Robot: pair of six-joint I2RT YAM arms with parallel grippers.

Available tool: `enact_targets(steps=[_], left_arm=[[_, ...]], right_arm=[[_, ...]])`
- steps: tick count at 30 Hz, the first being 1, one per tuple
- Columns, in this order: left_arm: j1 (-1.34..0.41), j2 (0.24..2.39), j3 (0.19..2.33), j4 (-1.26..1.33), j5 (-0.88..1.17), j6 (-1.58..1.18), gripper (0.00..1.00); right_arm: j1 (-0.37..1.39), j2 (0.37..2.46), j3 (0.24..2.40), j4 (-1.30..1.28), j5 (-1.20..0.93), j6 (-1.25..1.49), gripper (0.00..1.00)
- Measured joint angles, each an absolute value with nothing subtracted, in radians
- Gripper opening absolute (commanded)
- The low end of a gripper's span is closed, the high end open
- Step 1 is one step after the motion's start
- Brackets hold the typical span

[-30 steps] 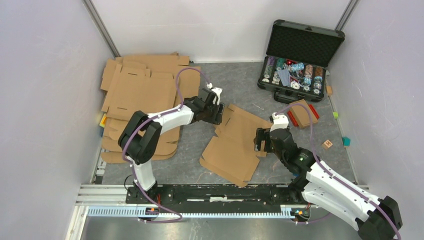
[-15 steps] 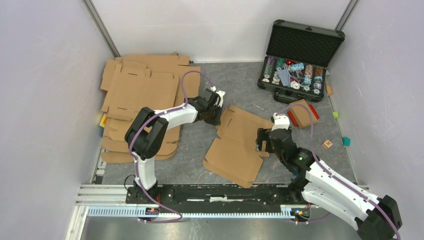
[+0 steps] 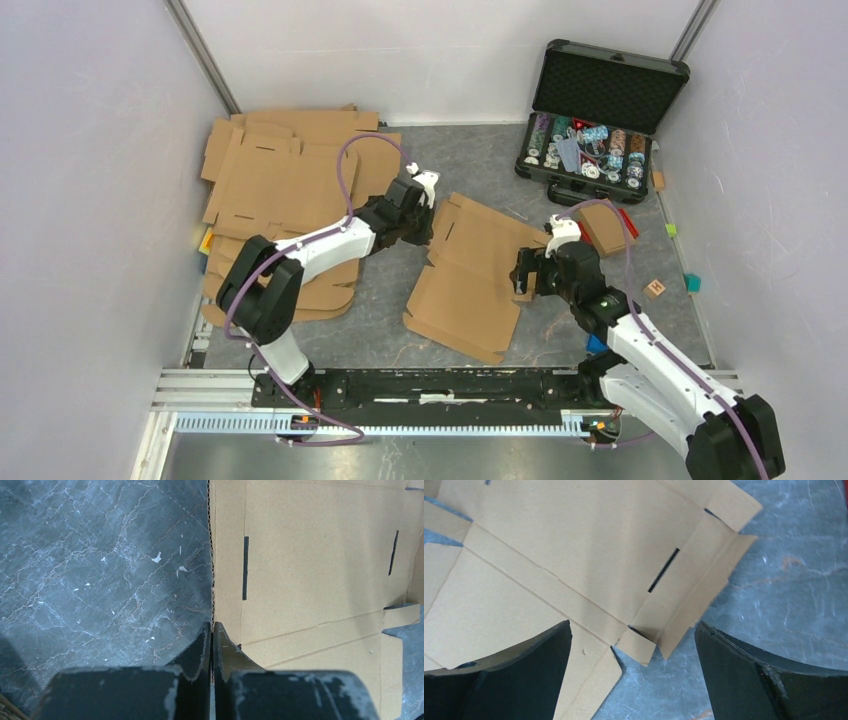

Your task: Fold the paper box

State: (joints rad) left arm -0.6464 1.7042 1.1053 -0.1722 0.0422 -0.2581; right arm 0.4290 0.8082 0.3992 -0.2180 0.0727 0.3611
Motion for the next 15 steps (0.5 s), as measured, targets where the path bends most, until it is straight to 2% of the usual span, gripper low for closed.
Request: enact_targets(steps=[9,15], left_arm=[[-0.691,1.681,1.072,-0.127,0.035,-0.205,0.02],[-0.726,1.650,1.050,-0.093,0.035,-0.176,0.02]], right_arm=[[0.427,0.879,0.473,-0.147,-0.068,0.210,0.98],[0.427,0.927,0.497,-0.033,-0.051,0.158,0.98]])
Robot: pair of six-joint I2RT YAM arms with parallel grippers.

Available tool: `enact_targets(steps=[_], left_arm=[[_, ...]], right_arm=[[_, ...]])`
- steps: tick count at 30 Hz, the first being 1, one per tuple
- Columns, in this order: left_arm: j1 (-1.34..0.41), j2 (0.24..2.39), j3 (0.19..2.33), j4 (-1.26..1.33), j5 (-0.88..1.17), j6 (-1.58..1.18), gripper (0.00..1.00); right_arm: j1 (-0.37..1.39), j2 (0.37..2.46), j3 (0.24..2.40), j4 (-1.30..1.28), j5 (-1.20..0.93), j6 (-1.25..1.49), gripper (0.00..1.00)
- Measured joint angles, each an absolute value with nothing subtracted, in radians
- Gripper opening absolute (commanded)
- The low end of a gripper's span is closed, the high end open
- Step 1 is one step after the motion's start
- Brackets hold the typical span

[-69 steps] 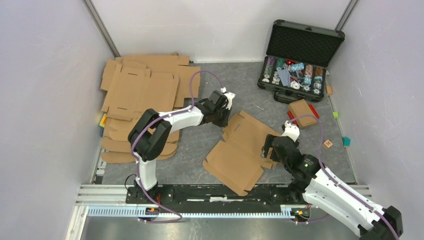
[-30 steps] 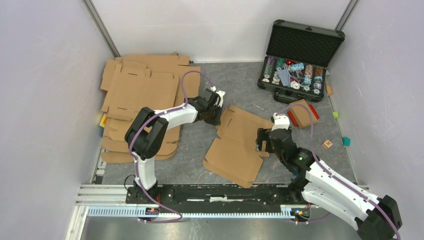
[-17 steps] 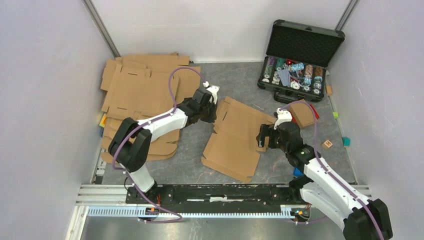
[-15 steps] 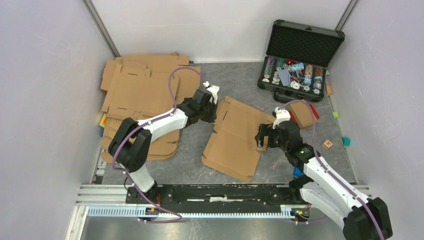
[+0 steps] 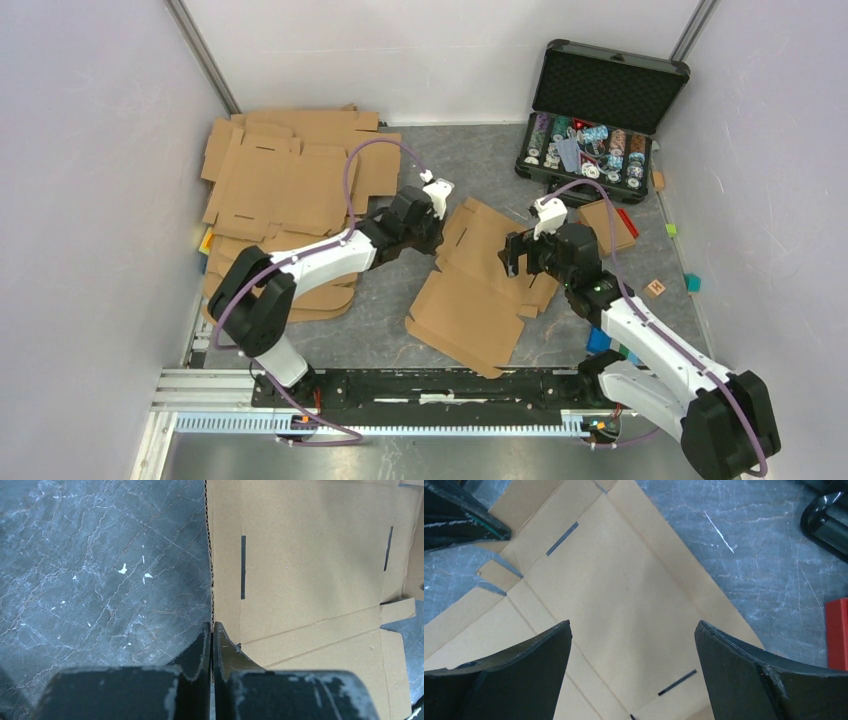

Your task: Fold the paper box

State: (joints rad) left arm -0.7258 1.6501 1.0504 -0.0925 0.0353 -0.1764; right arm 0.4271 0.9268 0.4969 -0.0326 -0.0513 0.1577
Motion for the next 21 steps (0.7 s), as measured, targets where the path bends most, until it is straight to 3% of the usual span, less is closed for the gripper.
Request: enact_targets(steps=[10,21], left_arm=[[-0.738,1.505,0.916,0.051,0.065,-0.164,0.02],[-0.749,1.487,0.893,0.112,0.107,-0.164,0.02]], right_arm=[[0.427,0.929,0.480,0.103,-0.093,0.167,0.98],[0.414,1.076,0.665,0.036,-0.111,0.017,0.98]])
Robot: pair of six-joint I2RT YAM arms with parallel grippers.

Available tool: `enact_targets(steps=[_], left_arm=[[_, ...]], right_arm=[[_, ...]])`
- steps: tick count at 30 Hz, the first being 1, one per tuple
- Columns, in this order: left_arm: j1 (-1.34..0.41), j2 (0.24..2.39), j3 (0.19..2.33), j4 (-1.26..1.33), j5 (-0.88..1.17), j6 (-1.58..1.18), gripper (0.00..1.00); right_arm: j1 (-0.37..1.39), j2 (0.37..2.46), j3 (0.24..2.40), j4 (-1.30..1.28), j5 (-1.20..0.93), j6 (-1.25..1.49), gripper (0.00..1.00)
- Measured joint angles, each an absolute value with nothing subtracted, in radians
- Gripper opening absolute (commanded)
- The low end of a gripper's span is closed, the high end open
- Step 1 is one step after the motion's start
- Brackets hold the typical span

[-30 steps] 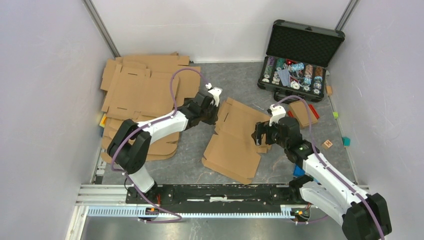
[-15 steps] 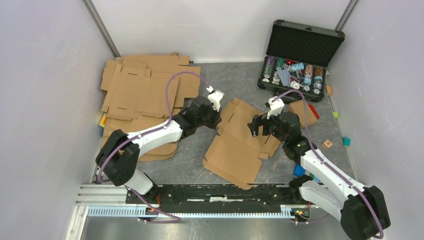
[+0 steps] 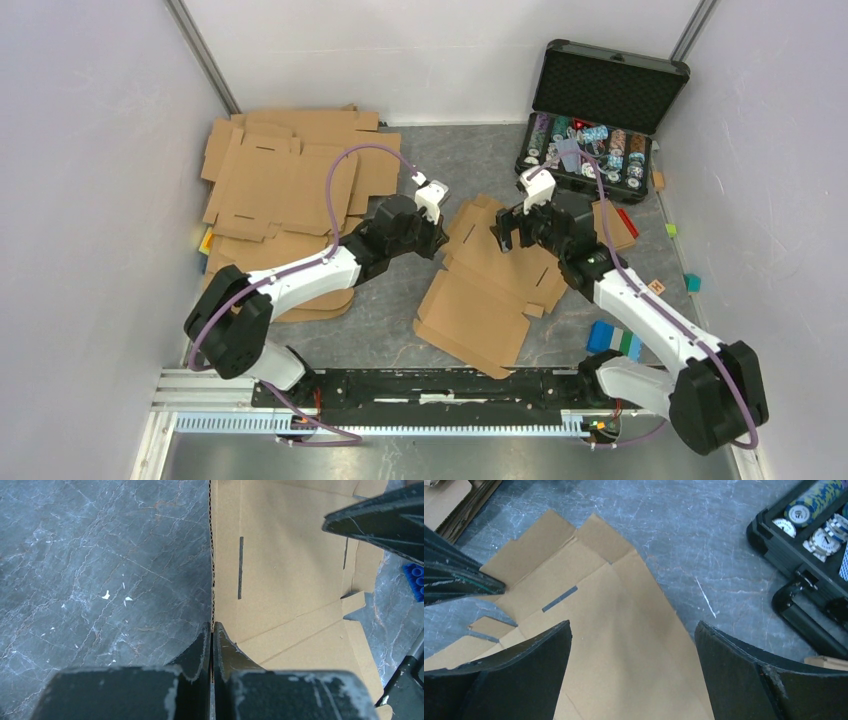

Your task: Fold the paper box

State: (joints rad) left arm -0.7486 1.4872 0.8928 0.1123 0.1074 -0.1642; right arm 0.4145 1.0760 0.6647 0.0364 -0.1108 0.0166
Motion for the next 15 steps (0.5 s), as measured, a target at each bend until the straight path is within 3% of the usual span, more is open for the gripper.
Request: enact_targets(steps=[15], left_arm=[[-0.749,1.485,0.892,0.113,0.106,-0.164,0.02]], right_arm=[[0.366,1.228,0.720,0.060,-0.254,-0.014,0.95]])
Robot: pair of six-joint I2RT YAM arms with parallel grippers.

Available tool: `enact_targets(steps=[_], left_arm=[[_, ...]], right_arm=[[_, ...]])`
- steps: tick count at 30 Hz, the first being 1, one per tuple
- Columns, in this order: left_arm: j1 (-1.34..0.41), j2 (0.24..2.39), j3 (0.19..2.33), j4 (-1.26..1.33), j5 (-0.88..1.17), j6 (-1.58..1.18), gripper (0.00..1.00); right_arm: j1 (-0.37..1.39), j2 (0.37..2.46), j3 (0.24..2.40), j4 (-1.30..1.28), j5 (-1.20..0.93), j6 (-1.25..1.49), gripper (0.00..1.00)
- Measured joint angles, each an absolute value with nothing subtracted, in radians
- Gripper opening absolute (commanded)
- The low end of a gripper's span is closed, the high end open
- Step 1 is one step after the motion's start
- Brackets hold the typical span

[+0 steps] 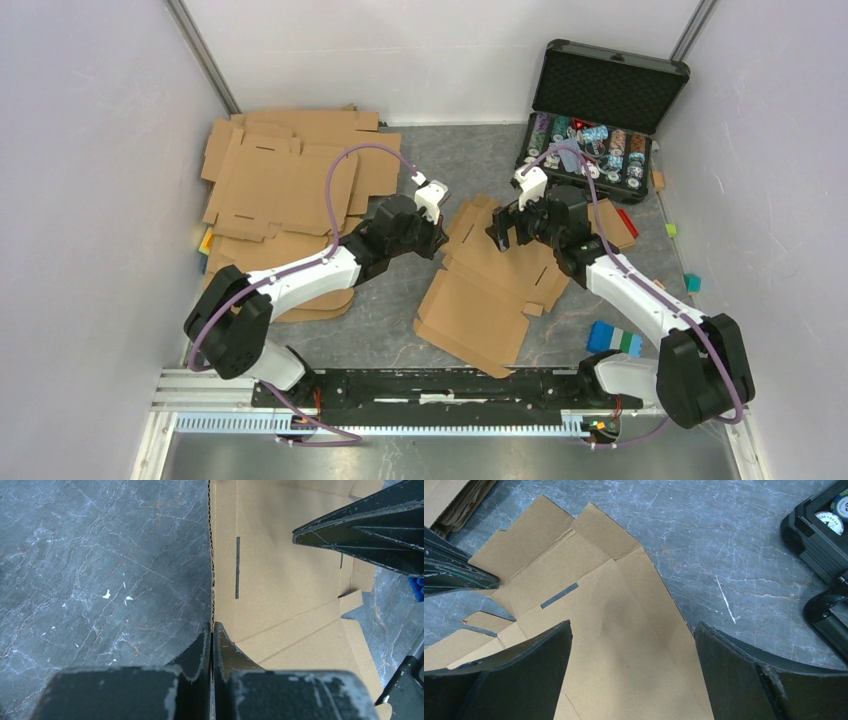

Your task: Fold the paper box

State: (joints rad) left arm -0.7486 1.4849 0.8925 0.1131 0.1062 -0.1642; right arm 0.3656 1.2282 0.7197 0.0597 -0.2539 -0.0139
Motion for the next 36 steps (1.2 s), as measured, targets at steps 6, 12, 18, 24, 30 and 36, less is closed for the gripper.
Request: enact_targets(steps=[6,12,18,24,30,36], left_arm=[[-0.749,1.485,0.892,0.104,0.105,-0.164,0.02],[-0.749,1.485,0.892,0.099,0.098,-0.164,0.02],[-0.749,1.485,0.892,0.102,0.097,-0.164,0.02],[-0.749,1.486,0.892,0.100,0.098,-0.164,0.02],[-0.749,1.496,0.893,0.099,0.098,-0.164,0.02],[-0.749,1.497,0.893,0.098,0.097,-0.164,0.02]], right_arm=[[0.362,1.228,0.719,0.059,-0.289,-0.014,0.74],[0.360,1.207,0.704,0.042,-0.338,-0.013,0.68],[0.360,1.184,0.702,0.021,-0.303,-0.028,0.56],[0.360,1.225,0.714,-0.018,-0.276,-0.052,0.50],[0.361,1.230,0.715,-0.039,-0.276,-0.062,0.41],[0.384,1.233,0.721,-0.065,-0.261,-0.077,0.41]])
